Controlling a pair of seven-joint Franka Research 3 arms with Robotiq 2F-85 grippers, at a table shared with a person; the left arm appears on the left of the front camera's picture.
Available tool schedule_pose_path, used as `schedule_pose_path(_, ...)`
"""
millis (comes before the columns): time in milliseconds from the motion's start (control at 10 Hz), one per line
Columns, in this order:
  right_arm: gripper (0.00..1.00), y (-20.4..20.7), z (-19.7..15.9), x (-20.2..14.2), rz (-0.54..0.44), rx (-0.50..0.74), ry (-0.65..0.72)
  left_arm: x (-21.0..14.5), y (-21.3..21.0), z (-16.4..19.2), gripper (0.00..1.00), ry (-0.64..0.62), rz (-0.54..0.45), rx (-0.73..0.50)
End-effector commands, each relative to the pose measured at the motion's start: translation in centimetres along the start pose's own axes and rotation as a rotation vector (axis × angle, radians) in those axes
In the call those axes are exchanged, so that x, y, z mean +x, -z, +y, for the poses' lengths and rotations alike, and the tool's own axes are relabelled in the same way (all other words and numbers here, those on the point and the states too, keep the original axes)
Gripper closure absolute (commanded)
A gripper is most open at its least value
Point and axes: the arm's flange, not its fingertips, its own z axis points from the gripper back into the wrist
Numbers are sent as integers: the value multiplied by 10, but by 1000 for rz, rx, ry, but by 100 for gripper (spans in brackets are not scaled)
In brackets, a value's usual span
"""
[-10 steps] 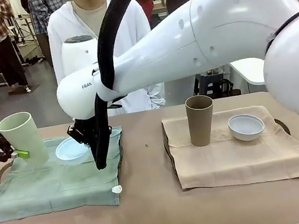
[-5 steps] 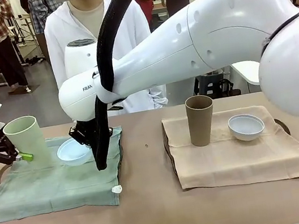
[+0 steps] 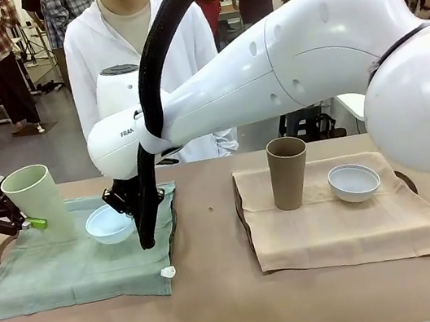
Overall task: Set up a tray with a mat and arrange the tableware.
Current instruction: Place the Picnic Bowl and Reusable plastic cup back onto the Handle tray in front of the human's position.
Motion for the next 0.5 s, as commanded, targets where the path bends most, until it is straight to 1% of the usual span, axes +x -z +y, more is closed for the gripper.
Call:
schedule_pose_path(0, 95, 6, 1, 6, -2, 37, -13, -8, 7, 6, 16, 44, -33, 0)
schedule_pose_path(400, 95, 20, -5, 14, 9, 40, -7, -23, 23, 17, 16, 23, -32, -26)
